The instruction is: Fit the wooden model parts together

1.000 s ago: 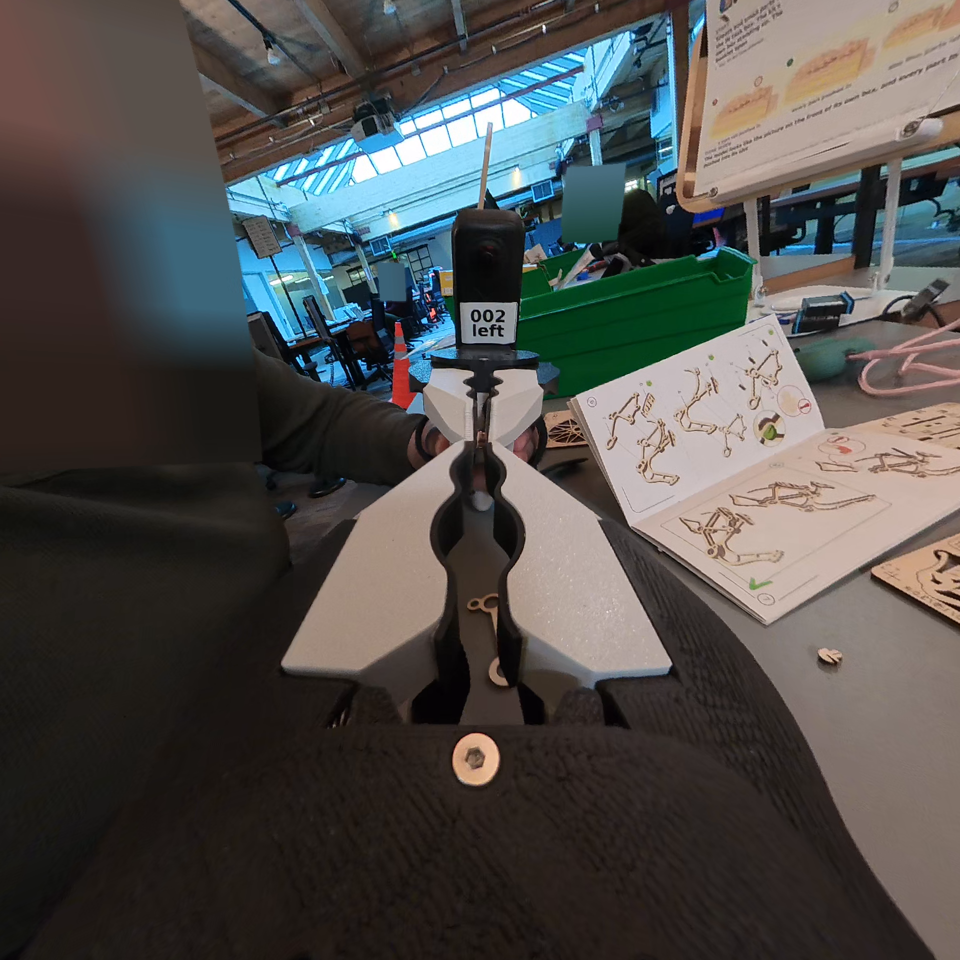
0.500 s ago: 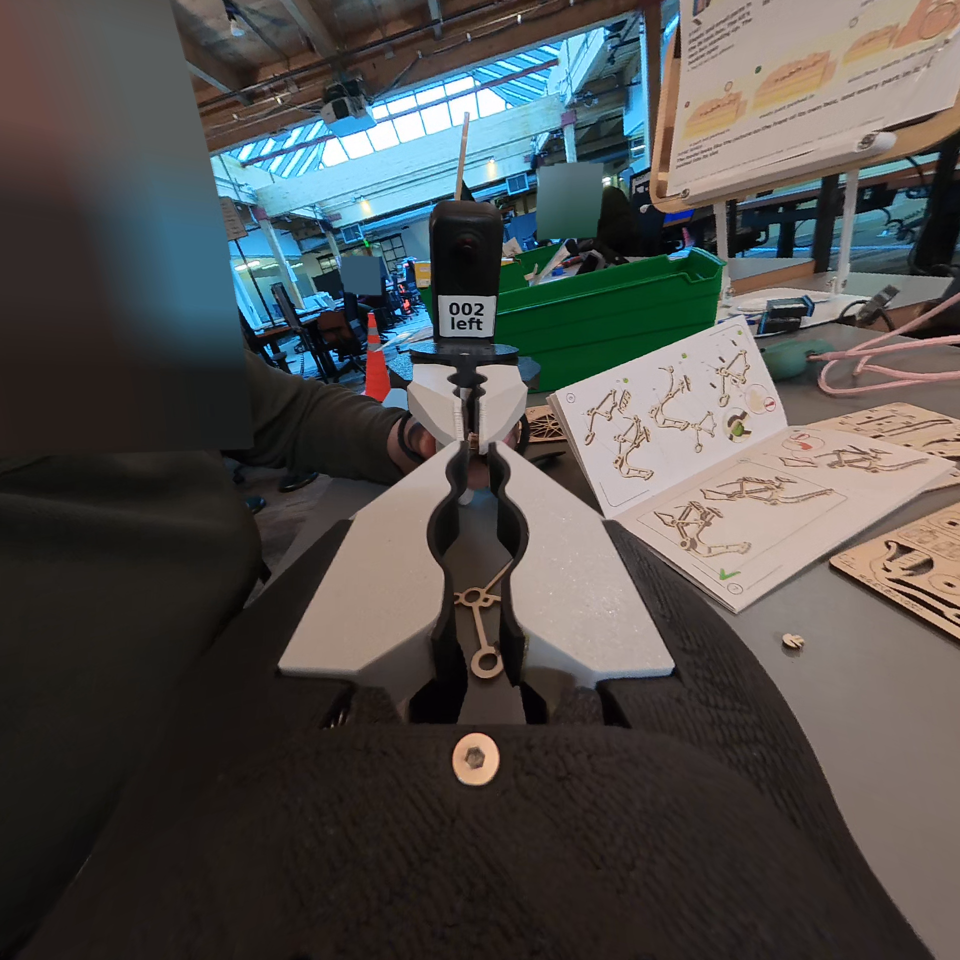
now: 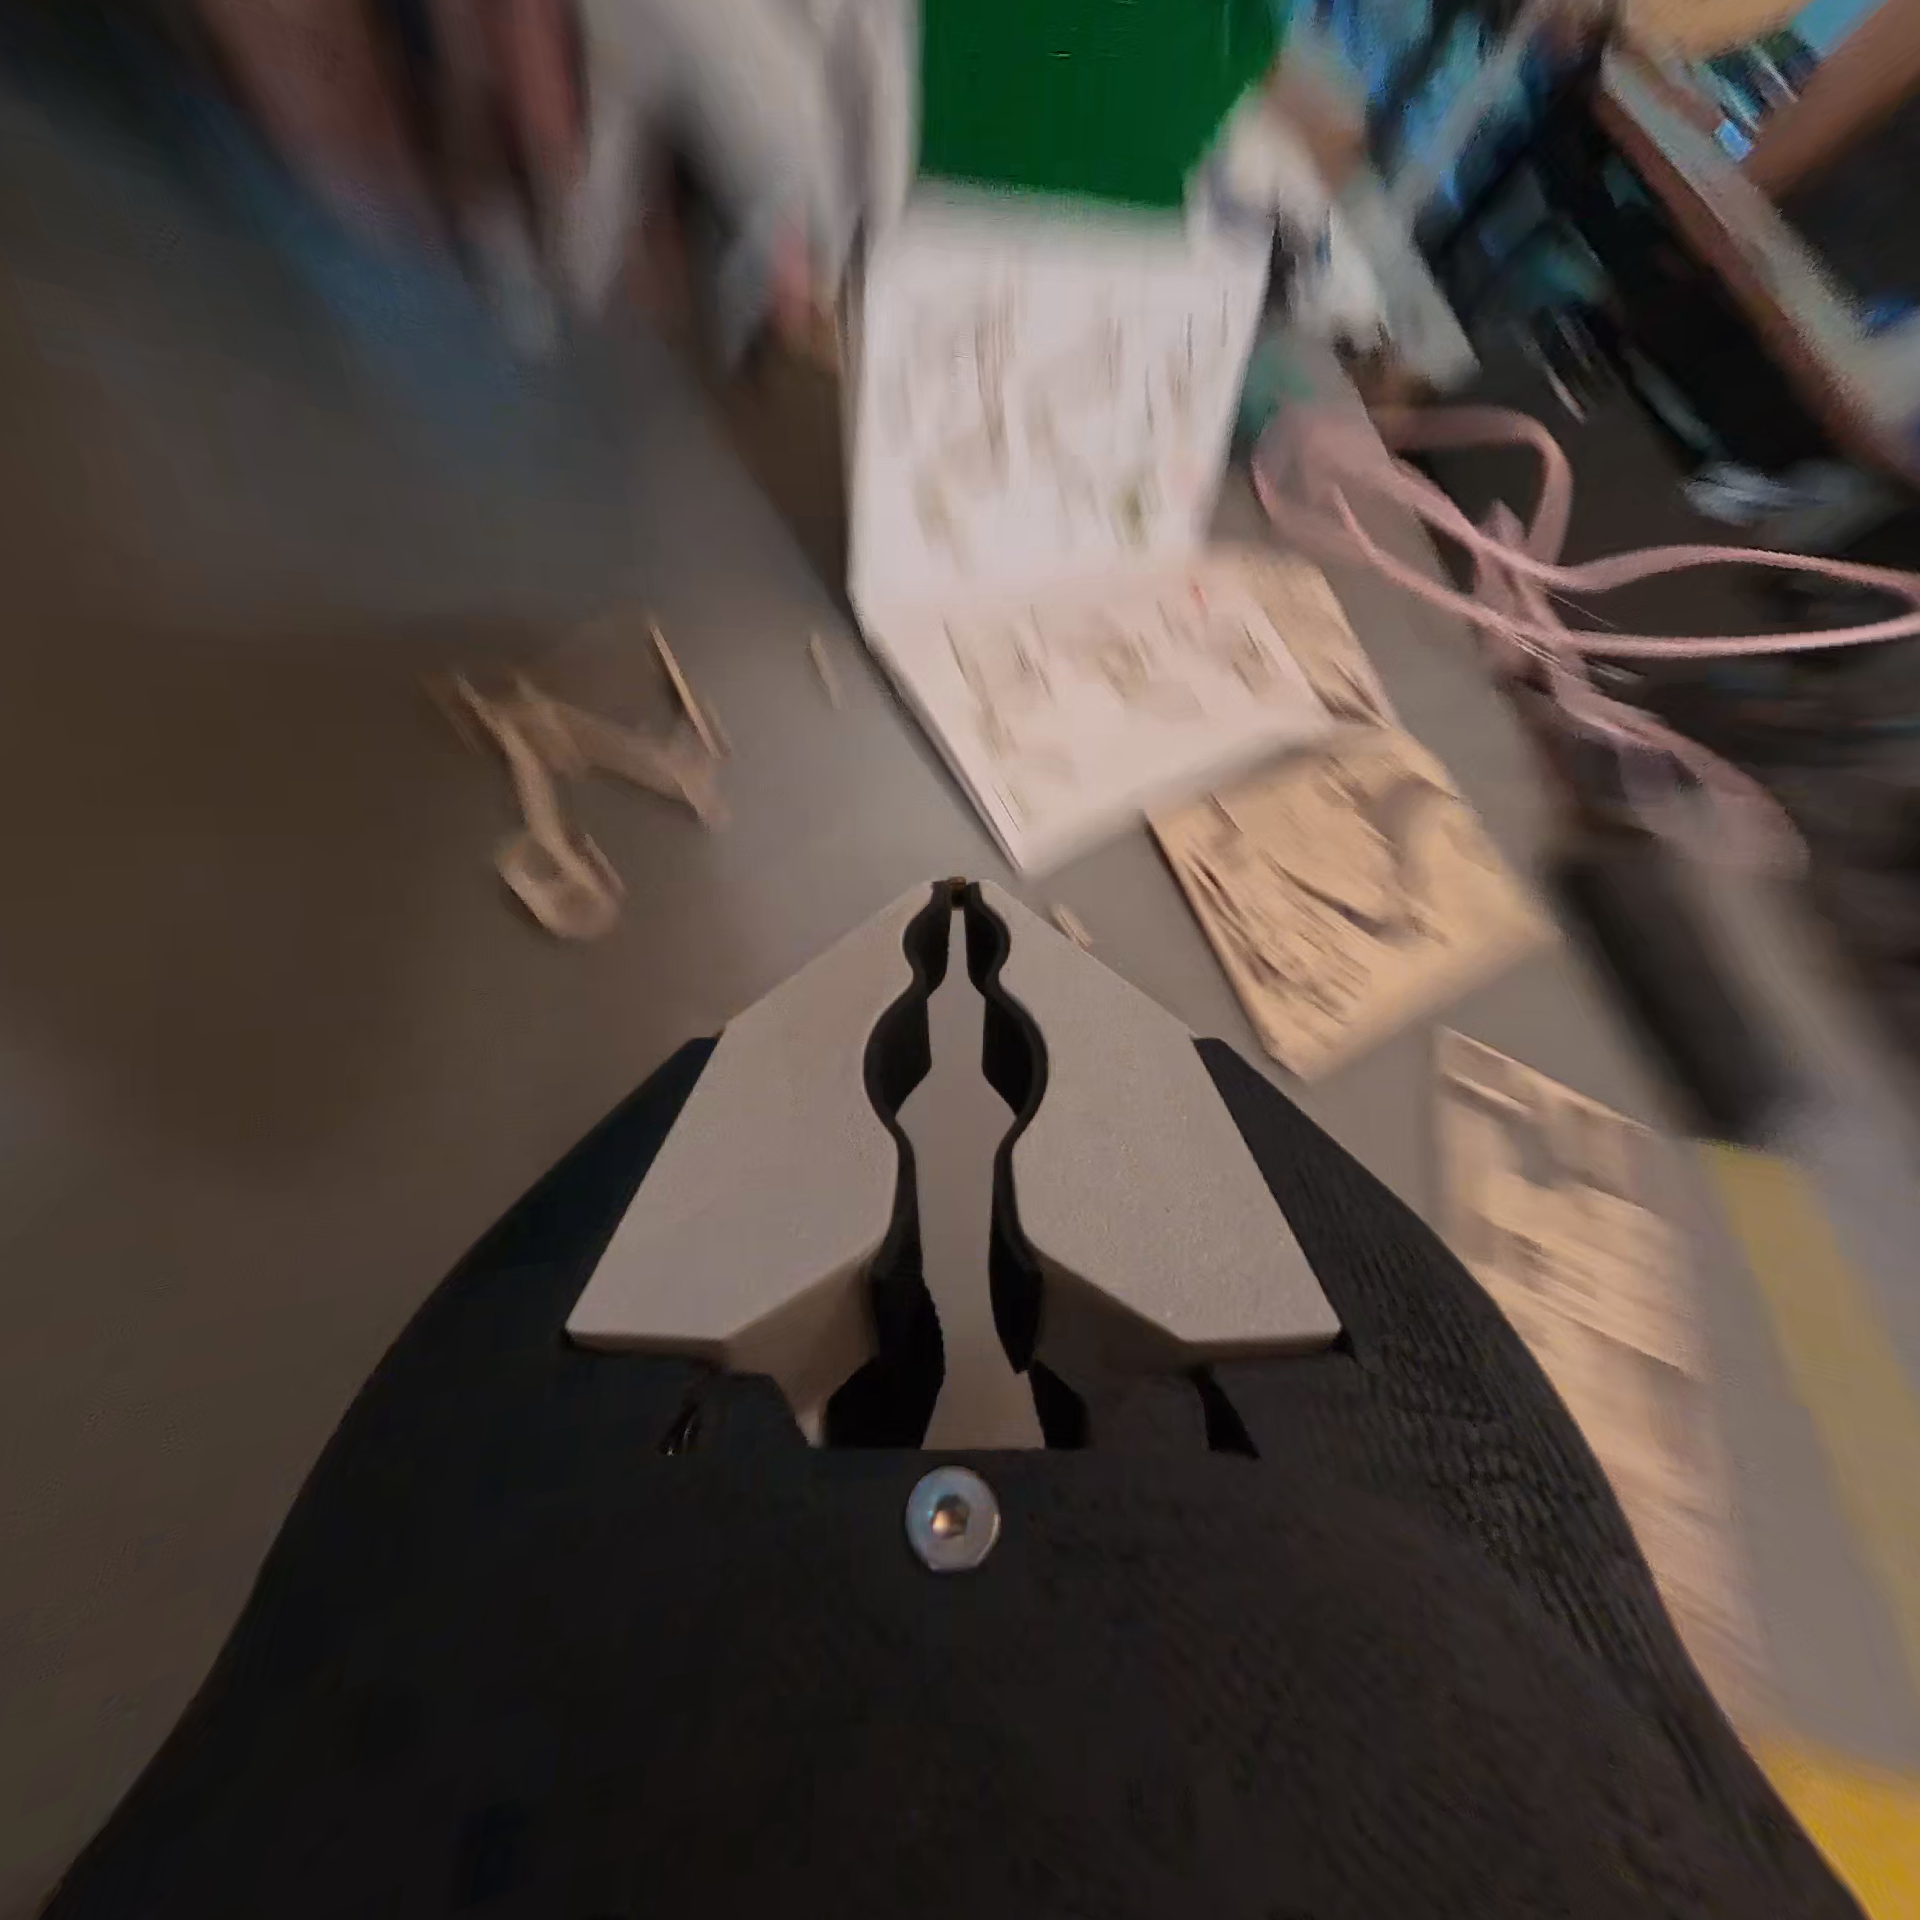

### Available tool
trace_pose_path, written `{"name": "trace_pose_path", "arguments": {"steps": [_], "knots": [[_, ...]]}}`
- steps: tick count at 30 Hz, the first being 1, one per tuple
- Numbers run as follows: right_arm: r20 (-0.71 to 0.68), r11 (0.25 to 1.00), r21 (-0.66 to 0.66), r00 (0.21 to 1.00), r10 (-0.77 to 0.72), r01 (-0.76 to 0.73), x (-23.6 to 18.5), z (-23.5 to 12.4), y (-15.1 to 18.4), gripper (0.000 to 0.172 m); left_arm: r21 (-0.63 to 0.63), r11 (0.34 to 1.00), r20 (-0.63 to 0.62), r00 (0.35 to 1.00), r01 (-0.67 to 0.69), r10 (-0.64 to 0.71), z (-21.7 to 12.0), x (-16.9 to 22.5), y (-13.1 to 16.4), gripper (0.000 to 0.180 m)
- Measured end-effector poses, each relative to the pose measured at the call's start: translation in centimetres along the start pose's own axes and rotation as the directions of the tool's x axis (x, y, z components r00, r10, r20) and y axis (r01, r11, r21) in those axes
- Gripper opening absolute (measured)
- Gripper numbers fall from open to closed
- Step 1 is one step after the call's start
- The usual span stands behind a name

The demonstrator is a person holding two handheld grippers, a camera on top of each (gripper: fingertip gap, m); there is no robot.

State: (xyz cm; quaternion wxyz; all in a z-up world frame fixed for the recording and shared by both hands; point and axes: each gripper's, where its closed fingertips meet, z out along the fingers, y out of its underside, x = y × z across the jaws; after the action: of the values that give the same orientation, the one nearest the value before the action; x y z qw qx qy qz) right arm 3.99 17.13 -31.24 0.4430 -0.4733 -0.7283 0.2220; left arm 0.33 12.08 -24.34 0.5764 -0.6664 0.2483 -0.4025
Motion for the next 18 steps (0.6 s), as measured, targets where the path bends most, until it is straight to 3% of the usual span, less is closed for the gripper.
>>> {"name": "trace_pose_path", "arguments": {"steps": [3,7,13,18], "knots": [[-0.081,0.916,-0.293,0.947,-0.311,0.276,0.4,0.3,2.8,0.0,0.031,0.999,0.048,0.999,-0.01,0.008,-0.8,-0.9,-0.8,0.0],[-0.011,0.763,-0.45,0.852,-0.523,0.463,-0.5,1.1,4.5,0.0,0.031,1.0,0.056,0.998,0.002,-0.004,-1.0,-1.2,-0.8,0.0],[0.033,0.677,-0.491,0.788,-0.614,0.548,-1.1,1.5,4.5,0.0,0.011,1.0,0.05,0.999,0.012,-0.012,-0.8,-1.1,-0.4,0.0],[0.039,0.727,-0.479,0.839,-0.543,0.492,-1.5,1.5,4.2,0.001,-0.003,1.0,0.052,0.998,0.024,-0.024,-0.6,-1.2,0.0,0.0]]}}
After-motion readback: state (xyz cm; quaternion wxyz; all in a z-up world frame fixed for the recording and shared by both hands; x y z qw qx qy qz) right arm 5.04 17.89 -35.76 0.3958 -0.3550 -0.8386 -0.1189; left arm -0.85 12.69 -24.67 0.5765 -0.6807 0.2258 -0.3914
